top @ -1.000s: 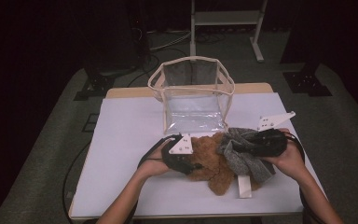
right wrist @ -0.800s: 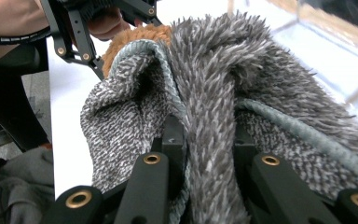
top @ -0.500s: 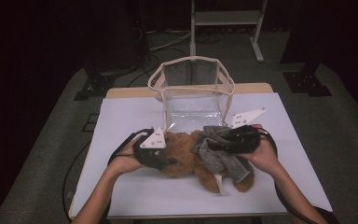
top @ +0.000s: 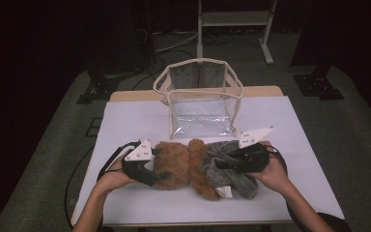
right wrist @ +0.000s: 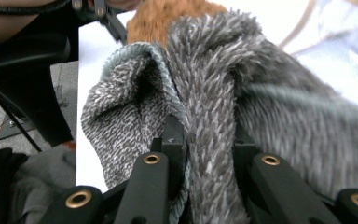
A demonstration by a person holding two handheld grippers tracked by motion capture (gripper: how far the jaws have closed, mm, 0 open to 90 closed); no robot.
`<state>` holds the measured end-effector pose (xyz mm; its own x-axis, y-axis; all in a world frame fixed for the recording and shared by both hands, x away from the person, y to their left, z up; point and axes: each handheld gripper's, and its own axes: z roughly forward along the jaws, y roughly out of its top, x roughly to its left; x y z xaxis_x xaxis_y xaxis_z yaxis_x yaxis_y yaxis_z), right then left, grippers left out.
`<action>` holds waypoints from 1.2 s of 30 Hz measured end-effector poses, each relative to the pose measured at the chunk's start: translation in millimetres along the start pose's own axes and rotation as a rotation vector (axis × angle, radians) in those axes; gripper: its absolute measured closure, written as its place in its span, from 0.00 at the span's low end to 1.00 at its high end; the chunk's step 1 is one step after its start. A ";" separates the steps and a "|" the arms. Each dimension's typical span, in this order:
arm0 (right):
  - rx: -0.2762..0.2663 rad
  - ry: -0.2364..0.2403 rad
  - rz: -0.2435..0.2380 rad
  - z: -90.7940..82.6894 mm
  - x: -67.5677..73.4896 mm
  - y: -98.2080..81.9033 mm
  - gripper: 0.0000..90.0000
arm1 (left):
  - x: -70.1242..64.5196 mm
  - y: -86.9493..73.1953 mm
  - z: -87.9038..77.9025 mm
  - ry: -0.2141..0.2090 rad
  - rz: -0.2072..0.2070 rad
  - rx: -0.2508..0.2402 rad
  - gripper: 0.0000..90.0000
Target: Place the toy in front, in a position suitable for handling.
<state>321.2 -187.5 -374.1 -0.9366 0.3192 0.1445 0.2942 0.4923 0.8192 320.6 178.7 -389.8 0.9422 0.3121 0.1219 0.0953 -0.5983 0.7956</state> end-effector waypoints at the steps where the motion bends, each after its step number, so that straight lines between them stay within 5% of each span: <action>1: -0.003 -0.003 0.011 -3.6 -0.3 -6.4 0.83 | 0.7 0.1 0.4 -0.001 -0.005 0.001 0.20; 8: 0.022 -0.014 0.083 -15.8 -3.4 -44.4 0.83 | 1.3 -1.1 5.7 -0.011 -0.006 0.020 0.15; 13: 0.055 -0.030 0.133 -25.3 -9.3 -67.3 0.83 | -1.7 -9.0 15.1 -0.038 0.015 0.003 0.21; 24: 0.041 -0.088 0.209 -57.9 -19.9 -89.4 0.83 | -1.3 -4.4 21.1 -0.039 0.020 0.000 0.26; 32: -0.090 -0.052 0.201 -63.6 -23.9 -64.6 0.83 | 0.3 -1.9 22.2 -0.043 0.025 0.006 0.26; 36: -0.043 -0.035 0.176 -46.5 -21.7 -57.9 0.83 | 1.2 -3.8 21.5 -0.045 0.021 -0.001 0.25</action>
<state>315.7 -260.7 -398.9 -0.8640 0.4258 0.2687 0.4437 0.3919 0.8059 328.3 165.5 -405.5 0.9576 0.2657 0.1117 0.0748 -0.6034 0.7939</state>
